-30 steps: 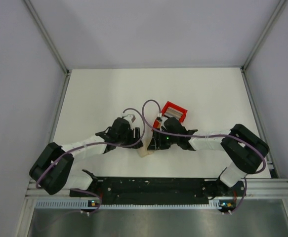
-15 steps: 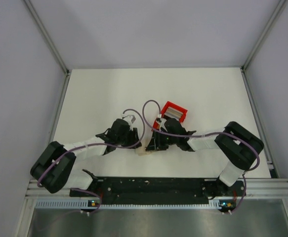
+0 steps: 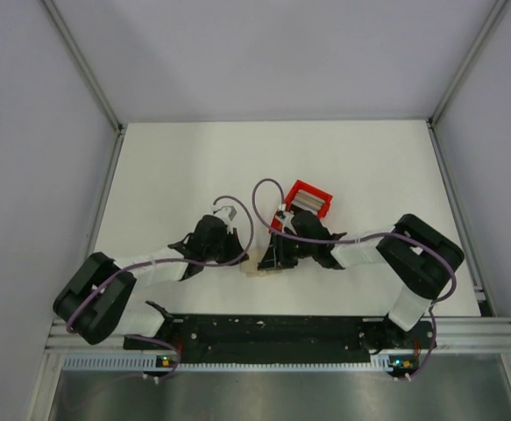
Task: Put the credit cards into the card holder
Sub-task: Open the card holder at the center of the board.
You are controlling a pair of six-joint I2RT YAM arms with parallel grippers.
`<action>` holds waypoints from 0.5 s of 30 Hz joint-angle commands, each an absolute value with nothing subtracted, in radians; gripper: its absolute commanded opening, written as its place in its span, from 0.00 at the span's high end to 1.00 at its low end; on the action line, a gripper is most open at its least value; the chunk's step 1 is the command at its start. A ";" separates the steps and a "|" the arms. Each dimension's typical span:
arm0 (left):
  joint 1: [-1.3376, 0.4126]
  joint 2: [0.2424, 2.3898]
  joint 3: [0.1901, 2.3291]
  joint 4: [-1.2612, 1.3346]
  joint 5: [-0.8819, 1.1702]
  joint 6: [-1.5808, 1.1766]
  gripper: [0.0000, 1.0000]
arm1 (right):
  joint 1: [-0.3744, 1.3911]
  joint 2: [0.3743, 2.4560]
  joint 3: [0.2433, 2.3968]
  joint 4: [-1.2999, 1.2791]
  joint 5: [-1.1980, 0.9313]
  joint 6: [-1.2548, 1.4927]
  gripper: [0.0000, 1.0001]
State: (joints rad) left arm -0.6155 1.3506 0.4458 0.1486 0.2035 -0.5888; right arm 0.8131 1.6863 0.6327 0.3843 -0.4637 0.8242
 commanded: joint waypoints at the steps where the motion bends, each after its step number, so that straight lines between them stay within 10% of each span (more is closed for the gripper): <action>1: -0.638 1.371 0.387 0.192 0.298 -0.676 1.00 | 0.811 1.738 0.670 0.393 -0.442 0.822 0.69; 10: -0.644 1.359 0.370 0.203 0.261 -0.698 1.00 | 0.848 1.761 0.718 0.358 -0.390 0.755 1.00; 15: -0.646 1.362 0.383 0.147 0.183 -0.719 1.00 | 0.879 1.721 0.683 0.426 -0.388 0.626 1.00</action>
